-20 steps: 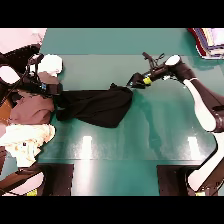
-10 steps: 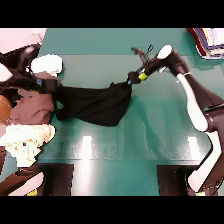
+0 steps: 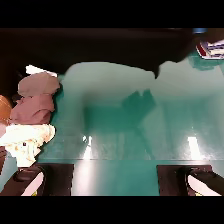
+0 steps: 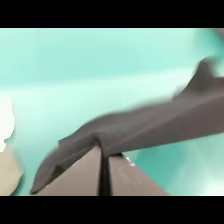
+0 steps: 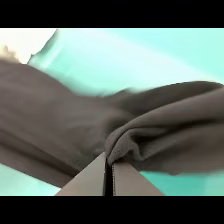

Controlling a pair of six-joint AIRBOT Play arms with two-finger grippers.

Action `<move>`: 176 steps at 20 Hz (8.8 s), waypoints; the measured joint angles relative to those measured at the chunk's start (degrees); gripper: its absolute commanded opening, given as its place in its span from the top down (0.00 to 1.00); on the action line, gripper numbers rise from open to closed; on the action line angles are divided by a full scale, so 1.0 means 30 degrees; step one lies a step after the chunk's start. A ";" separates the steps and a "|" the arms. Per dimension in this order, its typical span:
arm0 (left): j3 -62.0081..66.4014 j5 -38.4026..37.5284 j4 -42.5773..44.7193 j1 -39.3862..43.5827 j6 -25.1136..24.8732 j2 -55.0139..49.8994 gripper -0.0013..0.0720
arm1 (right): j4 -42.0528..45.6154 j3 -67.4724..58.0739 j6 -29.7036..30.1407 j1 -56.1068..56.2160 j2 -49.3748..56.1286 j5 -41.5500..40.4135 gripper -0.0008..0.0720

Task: Fold the shirts.

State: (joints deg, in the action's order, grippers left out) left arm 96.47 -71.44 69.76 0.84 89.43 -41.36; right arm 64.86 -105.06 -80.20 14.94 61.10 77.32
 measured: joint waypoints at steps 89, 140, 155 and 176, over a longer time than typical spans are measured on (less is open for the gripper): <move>-0.7686 0.3220 -0.1137 0.1508 0.0597 -0.0911 0.95 | -0.5231 1.2080 0.0918 -0.8488 -0.3949 -0.2521 0.97; -0.7235 0.5005 0.0372 0.0357 -0.1734 -1.6509 0.28 | 0.1989 0.8655 0.0146 -0.6105 0.9865 -0.2011 0.42; -1.7172 0.0656 0.0474 0.0364 -0.0984 -0.9777 0.28 | -0.2419 1.4462 0.1494 -1.0455 0.1479 0.1027 0.30; -1.8447 0.1887 -0.2441 0.0401 -0.1931 -0.6273 0.95 | 0.2098 2.4203 0.0124 -1.1489 -0.2062 0.1574 0.37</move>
State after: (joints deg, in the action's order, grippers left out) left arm 41.12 -65.78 62.43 2.04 83.64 -60.18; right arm 71.16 -32.45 -79.83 -19.53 54.92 82.04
